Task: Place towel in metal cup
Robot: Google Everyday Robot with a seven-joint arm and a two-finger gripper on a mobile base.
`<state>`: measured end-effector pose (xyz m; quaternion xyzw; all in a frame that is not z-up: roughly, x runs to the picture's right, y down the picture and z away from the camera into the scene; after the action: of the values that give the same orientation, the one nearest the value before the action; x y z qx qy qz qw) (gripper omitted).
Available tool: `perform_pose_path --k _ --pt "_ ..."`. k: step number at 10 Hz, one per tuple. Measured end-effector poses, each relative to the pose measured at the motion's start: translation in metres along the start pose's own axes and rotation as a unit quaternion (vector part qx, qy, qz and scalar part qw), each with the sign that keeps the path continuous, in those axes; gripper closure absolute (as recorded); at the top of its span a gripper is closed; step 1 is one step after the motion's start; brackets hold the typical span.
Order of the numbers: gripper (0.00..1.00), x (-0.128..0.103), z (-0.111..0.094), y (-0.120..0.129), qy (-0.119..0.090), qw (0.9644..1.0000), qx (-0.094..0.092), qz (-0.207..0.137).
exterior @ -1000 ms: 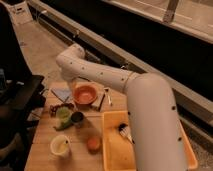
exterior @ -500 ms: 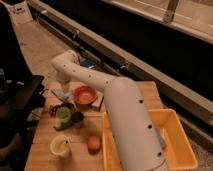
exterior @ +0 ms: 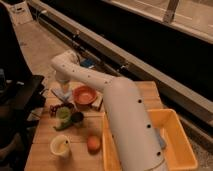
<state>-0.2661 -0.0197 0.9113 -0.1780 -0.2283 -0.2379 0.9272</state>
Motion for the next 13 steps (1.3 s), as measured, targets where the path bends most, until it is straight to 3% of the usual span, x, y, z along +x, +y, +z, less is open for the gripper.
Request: perform_pose_path --k 4,7,9,13 --pt "0.35 0.009 0.045 0.016 -0.025 0.9989 -0.019 0.034" --pt "0.35 0.012 0.08 0.024 -0.048 0.9967 -0.042 0.05" --pt "0.36 0.012 0.088 0.03 -0.053 0.9958 -0.054 0.052" --pt "0.72 0.014 0.08 0.031 -0.05 0.9959 -0.055 0.051"
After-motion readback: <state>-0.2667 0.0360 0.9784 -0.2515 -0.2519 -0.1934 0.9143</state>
